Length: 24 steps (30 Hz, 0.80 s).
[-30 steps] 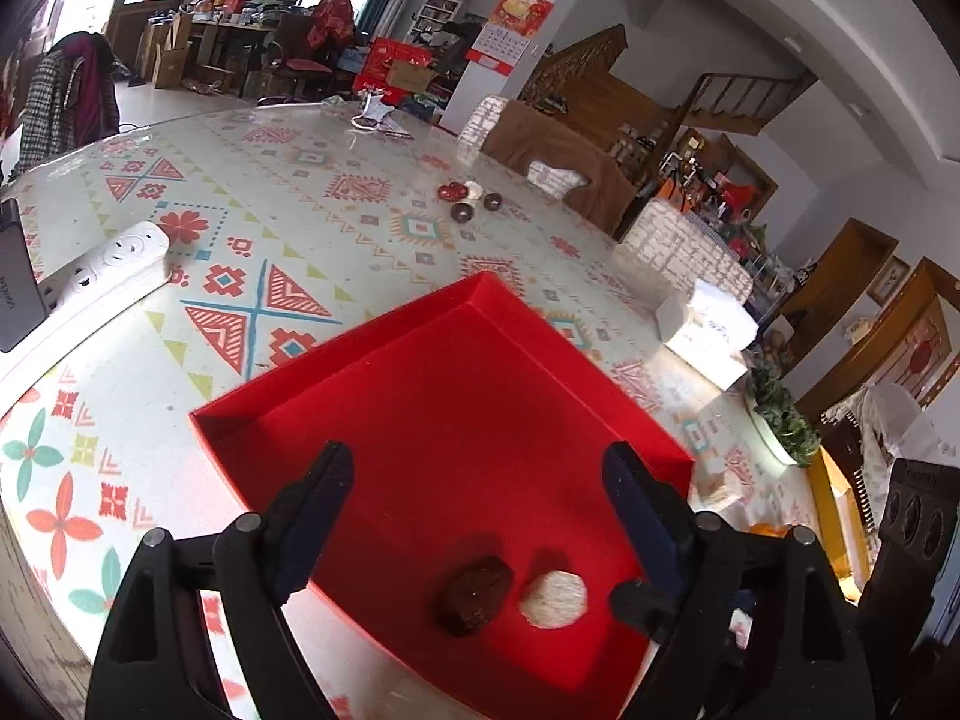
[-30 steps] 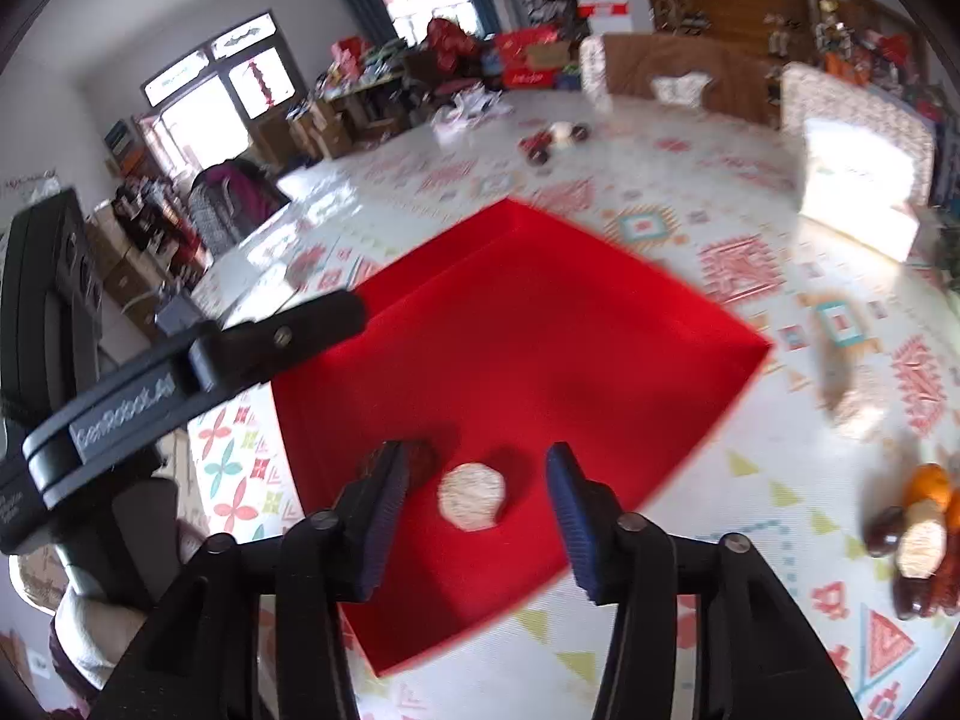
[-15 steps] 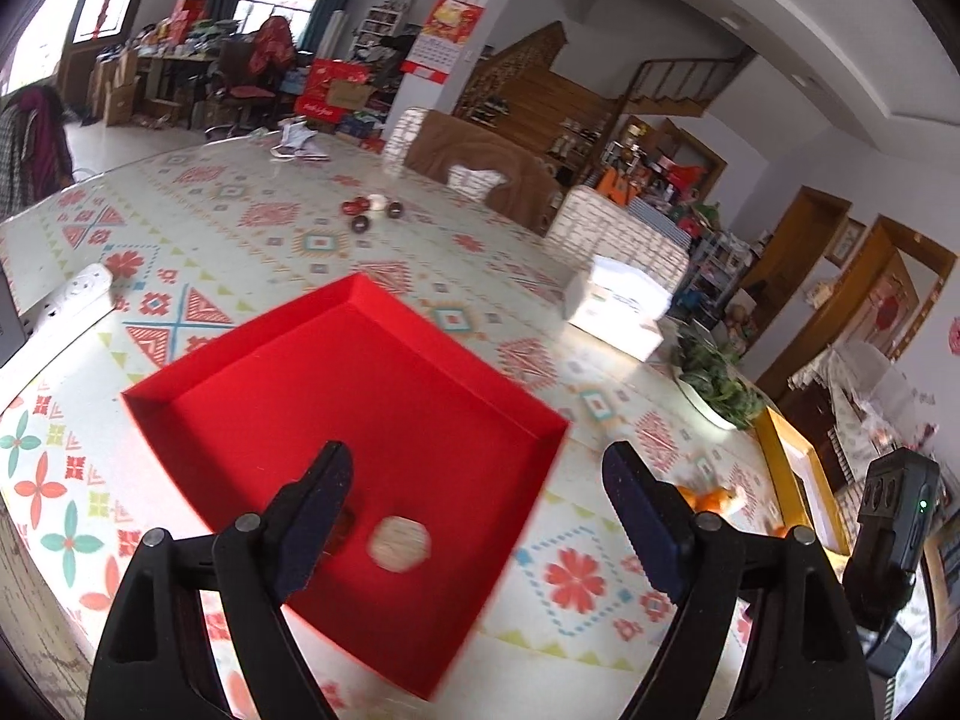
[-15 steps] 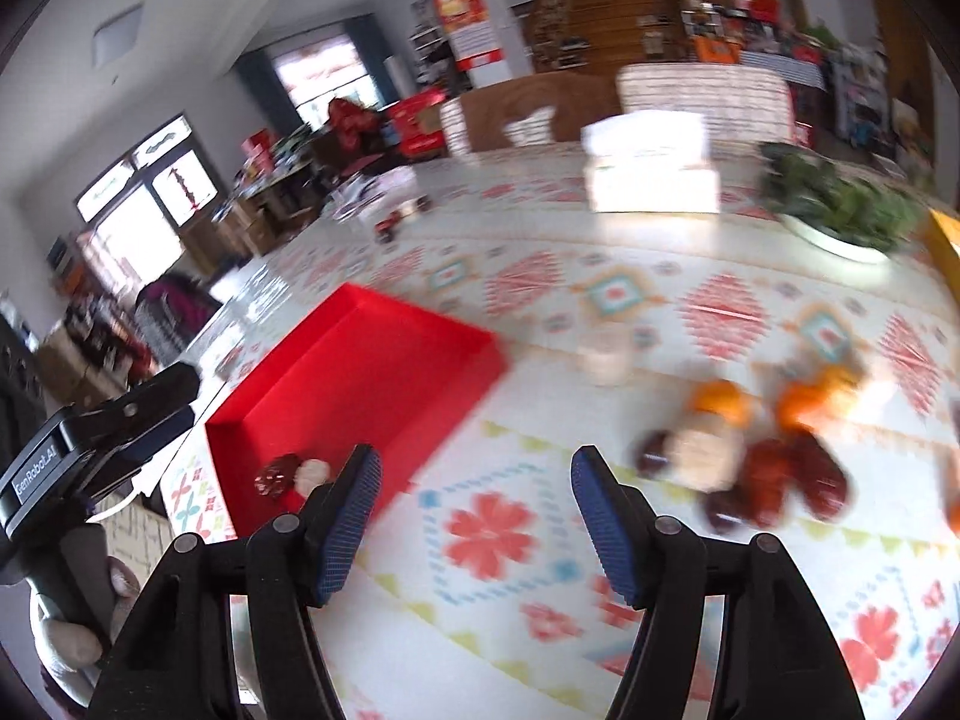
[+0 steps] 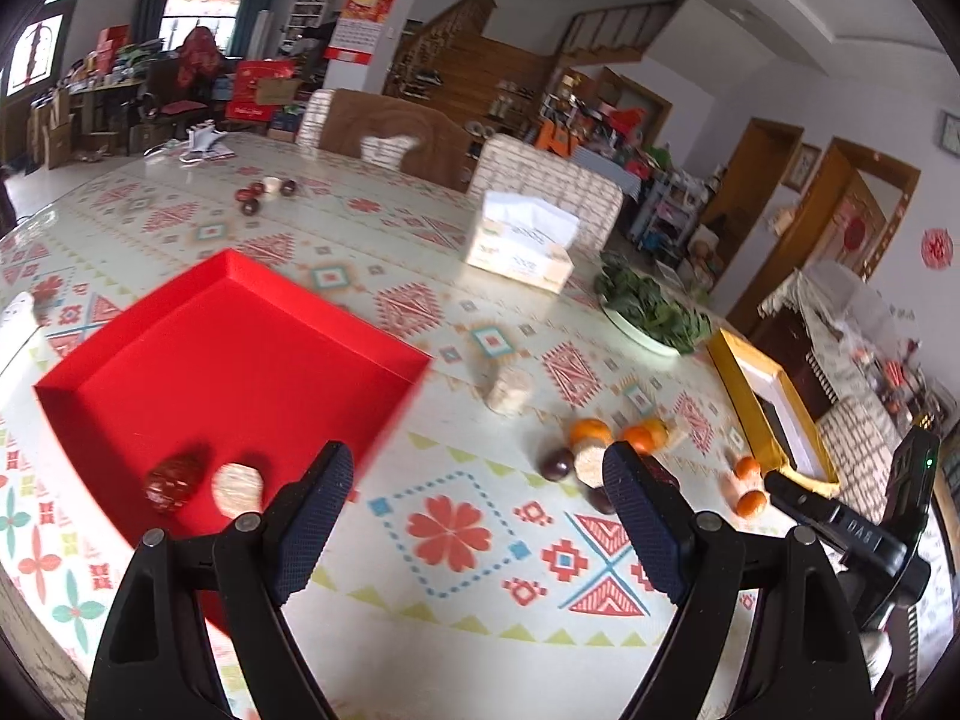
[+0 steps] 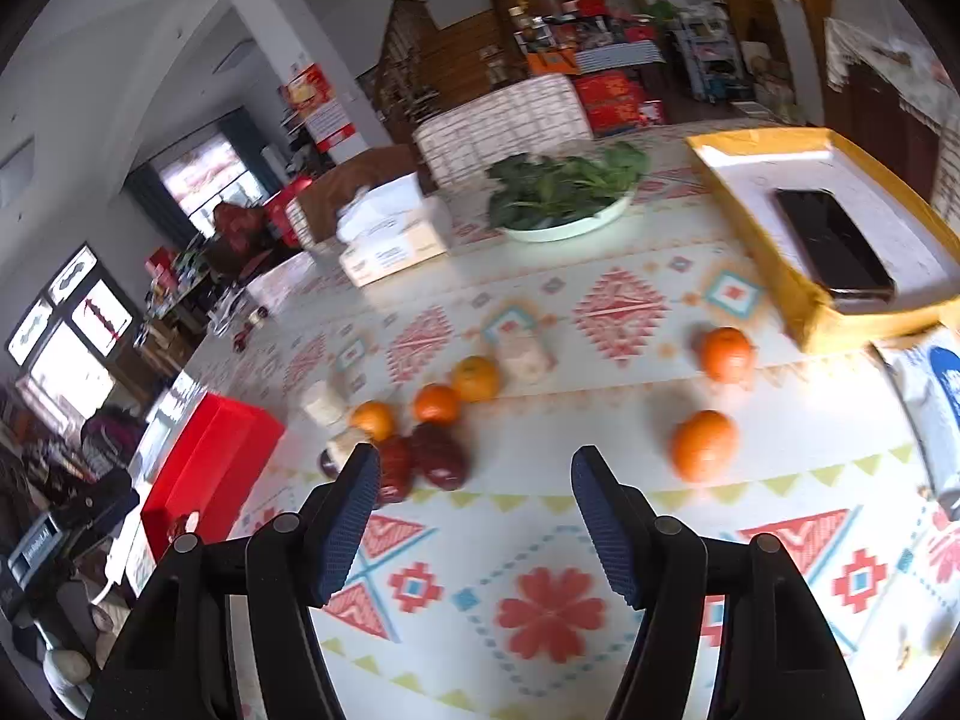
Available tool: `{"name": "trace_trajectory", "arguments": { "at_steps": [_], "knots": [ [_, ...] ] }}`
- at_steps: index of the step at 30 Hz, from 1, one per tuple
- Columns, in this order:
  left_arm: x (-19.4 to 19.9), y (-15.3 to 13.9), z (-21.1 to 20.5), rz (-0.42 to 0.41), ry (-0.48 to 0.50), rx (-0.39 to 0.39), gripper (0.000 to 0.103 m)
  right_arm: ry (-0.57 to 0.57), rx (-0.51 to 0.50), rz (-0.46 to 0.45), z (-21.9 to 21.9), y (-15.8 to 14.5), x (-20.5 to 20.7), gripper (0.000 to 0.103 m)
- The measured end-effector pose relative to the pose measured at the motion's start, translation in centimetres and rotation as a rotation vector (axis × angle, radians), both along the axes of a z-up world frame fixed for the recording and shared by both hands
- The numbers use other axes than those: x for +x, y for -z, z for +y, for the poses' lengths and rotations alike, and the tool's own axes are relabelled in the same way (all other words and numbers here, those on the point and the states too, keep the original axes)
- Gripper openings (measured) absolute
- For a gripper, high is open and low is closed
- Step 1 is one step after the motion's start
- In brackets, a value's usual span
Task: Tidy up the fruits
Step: 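Move both grippers back over the remaining fruits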
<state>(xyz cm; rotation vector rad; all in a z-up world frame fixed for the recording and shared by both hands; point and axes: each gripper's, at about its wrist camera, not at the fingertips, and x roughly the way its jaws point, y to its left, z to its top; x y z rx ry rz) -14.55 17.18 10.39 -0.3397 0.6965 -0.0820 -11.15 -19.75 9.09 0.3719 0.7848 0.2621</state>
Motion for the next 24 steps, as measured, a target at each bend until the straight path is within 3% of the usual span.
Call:
{"name": "trace_trajectory", "arguments": {
  "at_steps": [8,24],
  "knots": [
    [2.0,1.5,-2.3,0.051,0.042,0.013,0.085,0.085,0.023,0.016,-4.7,1.0,0.2,0.071],
    [4.6,4.1,-2.8,0.124,0.055,0.001,0.085,0.068,0.059,0.042,-5.4,2.9,2.1,0.071]
  ]
}}
